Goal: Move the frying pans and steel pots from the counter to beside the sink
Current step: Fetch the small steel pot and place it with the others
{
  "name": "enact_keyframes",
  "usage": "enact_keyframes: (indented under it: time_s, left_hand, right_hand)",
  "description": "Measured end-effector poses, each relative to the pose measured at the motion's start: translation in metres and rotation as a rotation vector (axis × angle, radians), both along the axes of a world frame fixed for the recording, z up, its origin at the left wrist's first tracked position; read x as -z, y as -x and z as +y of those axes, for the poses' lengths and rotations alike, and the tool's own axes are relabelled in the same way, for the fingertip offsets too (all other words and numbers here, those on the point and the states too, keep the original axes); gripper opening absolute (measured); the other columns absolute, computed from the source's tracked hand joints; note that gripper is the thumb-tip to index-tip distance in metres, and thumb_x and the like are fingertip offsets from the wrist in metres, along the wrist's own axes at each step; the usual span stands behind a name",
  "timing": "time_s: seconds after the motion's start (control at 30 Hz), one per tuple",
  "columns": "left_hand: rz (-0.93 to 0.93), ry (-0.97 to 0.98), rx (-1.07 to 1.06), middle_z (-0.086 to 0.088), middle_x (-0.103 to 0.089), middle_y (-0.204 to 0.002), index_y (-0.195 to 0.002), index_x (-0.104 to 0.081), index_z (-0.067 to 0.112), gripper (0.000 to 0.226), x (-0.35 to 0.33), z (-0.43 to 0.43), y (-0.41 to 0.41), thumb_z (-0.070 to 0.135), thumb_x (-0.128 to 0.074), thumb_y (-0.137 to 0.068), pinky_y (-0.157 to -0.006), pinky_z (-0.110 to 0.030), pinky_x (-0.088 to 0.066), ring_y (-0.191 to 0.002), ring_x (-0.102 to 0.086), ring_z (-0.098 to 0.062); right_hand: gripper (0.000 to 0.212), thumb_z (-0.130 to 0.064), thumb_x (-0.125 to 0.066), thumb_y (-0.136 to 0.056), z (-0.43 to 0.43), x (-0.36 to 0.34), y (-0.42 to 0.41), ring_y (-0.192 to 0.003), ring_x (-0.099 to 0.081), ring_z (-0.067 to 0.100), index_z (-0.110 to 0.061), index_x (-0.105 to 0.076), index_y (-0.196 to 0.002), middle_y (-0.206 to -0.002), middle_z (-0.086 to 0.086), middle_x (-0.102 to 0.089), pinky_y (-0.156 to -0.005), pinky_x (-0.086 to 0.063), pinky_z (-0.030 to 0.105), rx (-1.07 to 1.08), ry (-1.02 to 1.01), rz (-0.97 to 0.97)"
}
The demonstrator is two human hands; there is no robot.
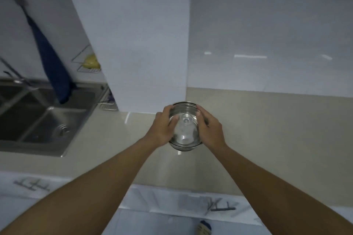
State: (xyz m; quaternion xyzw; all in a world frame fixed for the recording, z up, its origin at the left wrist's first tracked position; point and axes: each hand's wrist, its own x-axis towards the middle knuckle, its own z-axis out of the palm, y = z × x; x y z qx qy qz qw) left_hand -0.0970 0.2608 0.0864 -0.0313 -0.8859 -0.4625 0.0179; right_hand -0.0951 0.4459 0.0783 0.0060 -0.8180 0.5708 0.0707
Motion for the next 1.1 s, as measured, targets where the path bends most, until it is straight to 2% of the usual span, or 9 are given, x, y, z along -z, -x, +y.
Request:
enact_keyframes:
  time_s: [0.13, 0.27, 0.37, 0.47, 0.57, 0.77, 0.9, 1.0, 1.1]
  left_hand:
    - [-0.027, 0.019, -0.141, -0.016, -0.057, -0.124, -0.142, -0.043, 0.021, 0.043, -0.012, -0.079, -0.037, 0.037, -0.048, -0.102, -0.092, -0.033, -0.050, -0.112, -0.060, -0.029]
    - [-0.028, 0.020, -0.269, -0.016, -0.057, -0.126, -0.143, -0.042, 0.021, 0.044, -0.021, -0.146, -0.069, 0.036, -0.048, -0.102, -0.103, -0.045, -0.048, -0.111, -0.061, -0.028]
    - [-0.029, 0.029, -0.367, -0.014, -0.055, -0.130, -0.143, -0.042, 0.021, 0.043, -0.025, -0.191, -0.089, 0.034, -0.047, -0.103, -0.106, -0.042, -0.045, -0.116, -0.058, -0.027]
    - [-0.041, 0.039, -0.457, -0.015, -0.051, -0.135, -0.146, -0.040, 0.020, 0.045, -0.028, -0.237, -0.102, 0.033, -0.045, -0.104, -0.111, -0.041, -0.041, -0.123, -0.053, -0.027]
    - [-0.048, 0.050, -0.517, -0.015, -0.049, -0.137, -0.147, -0.039, 0.020, 0.044, -0.031, -0.284, -0.106, 0.034, -0.043, -0.105, -0.110, -0.048, -0.042, -0.123, -0.053, -0.028]
    - [-0.108, 0.075, -0.617, -0.010, -0.039, -0.143, -0.151, -0.031, 0.028, 0.047, -0.028, -0.378, -0.110, 0.040, -0.038, -0.106, -0.088, -0.028, -0.041, -0.110, -0.045, -0.016]
    - [-0.127, 0.048, -0.686, -0.011, -0.039, -0.145, -0.148, -0.032, 0.030, 0.045, -0.022, -0.432, -0.111, 0.042, -0.037, -0.105, -0.100, -0.033, -0.043, -0.114, -0.048, -0.018]
    - [-0.125, 0.031, -0.764, -0.011, -0.040, -0.144, -0.148, -0.034, 0.029, 0.044, -0.017, -0.469, -0.118, 0.042, -0.037, -0.105, -0.099, -0.031, -0.040, -0.116, -0.048, -0.019]
    - [-0.133, 0.035, -0.819, -0.011, -0.042, -0.143, -0.148, -0.034, 0.029, 0.044, -0.015, -0.512, -0.131, 0.042, -0.036, -0.106, -0.100, -0.031, -0.040, -0.121, -0.048, -0.021]
  right_hand:
    - [0.033, -0.036, -0.052, -0.103, -0.080, -0.009, -0.017, -0.112, -0.060, -0.008, -0.040, -0.064, -0.134, -0.122, -0.021, -0.070, -0.090, -0.040, 0.001, -0.123, 0.038, -0.022]
    - [0.034, -0.035, -0.052, -0.102, -0.154, -0.017, -0.025, -0.115, -0.060, 0.000, -0.038, -0.064, -0.134, -0.121, -0.020, -0.068, -0.102, -0.044, 0.020, -0.241, 0.042, -0.014]
    - [0.033, -0.034, -0.052, -0.102, -0.206, -0.018, -0.027, -0.113, -0.061, 0.001, -0.039, -0.064, -0.133, -0.117, -0.021, -0.068, -0.102, -0.047, 0.024, -0.332, 0.029, 0.006]
    - [0.035, -0.035, -0.052, -0.102, -0.260, -0.016, -0.022, -0.121, -0.060, 0.006, -0.036, -0.063, -0.136, -0.129, -0.014, -0.068, -0.107, -0.046, 0.030, -0.415, 0.010, 0.002]
    - [0.038, -0.038, -0.051, -0.103, -0.315, -0.013, -0.013, -0.124, -0.056, 0.006, -0.035, -0.061, -0.139, -0.136, -0.010, -0.064, -0.107, -0.043, 0.027, -0.494, -0.003, -0.006]
    - [0.040, -0.040, -0.051, -0.103, -0.417, -0.011, 0.002, -0.127, -0.055, 0.007, -0.033, -0.058, -0.141, -0.139, -0.011, -0.062, -0.111, -0.044, 0.031, -0.645, 0.006, -0.039]
    - [0.039, -0.038, -0.052, -0.102, -0.477, -0.007, 0.012, -0.126, -0.056, 0.008, -0.032, -0.059, -0.140, -0.136, -0.011, -0.064, -0.110, -0.043, 0.029, -0.729, 0.002, -0.060]
    - [0.039, -0.039, -0.052, -0.103, -0.525, -0.007, 0.015, -0.126, -0.056, 0.007, -0.032, -0.059, -0.141, -0.136, -0.012, -0.064, -0.103, -0.041, 0.022, -0.805, -0.026, -0.059]
    - [0.039, -0.039, -0.052, -0.103, -0.576, -0.006, 0.008, -0.126, -0.058, 0.009, -0.031, -0.059, -0.141, -0.135, -0.009, -0.065, -0.107, -0.045, 0.029, -0.863, -0.033, -0.061]
